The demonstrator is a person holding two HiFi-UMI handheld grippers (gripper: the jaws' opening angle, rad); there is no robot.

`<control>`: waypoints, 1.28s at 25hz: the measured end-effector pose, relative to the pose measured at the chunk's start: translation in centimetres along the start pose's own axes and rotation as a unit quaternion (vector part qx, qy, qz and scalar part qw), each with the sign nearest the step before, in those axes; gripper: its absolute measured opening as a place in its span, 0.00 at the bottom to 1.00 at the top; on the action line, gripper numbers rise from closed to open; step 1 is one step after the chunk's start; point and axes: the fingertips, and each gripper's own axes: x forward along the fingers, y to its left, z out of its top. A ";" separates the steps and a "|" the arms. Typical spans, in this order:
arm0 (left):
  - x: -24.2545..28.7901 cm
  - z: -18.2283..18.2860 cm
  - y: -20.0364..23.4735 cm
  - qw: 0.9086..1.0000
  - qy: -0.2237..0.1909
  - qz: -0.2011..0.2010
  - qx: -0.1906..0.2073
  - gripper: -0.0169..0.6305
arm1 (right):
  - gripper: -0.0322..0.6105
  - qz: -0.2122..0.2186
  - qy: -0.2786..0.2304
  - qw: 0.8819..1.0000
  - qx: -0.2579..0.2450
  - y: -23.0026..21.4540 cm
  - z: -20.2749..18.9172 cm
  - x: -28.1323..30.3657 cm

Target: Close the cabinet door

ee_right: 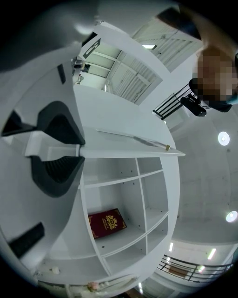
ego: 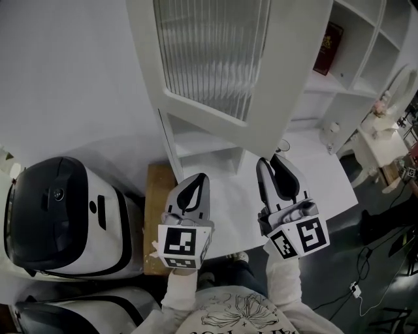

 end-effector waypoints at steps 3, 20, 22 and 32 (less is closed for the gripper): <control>1.3 -0.1 -0.3 1.000 0.001 0.006 -0.003 0.03 | 0.17 0.008 0.001 1.000 0.002 -1.3 -0.2 0.7; 7.0 -0.2 -0.9 0.999 0.004 0.040 -0.007 0.03 | 0.18 0.068 0.002 0.998 0.010 -5.9 -1.3 4.0; 7.6 0.0 -0.8 0.999 0.003 0.045 -0.009 0.03 | 0.18 0.075 0.003 0.997 0.009 -6.4 -1.4 4.4; 9.6 0.2 -0.7 0.997 0.004 0.076 -0.010 0.03 | 0.19 0.106 -0.002 0.994 0.020 -8.2 -2.0 6.2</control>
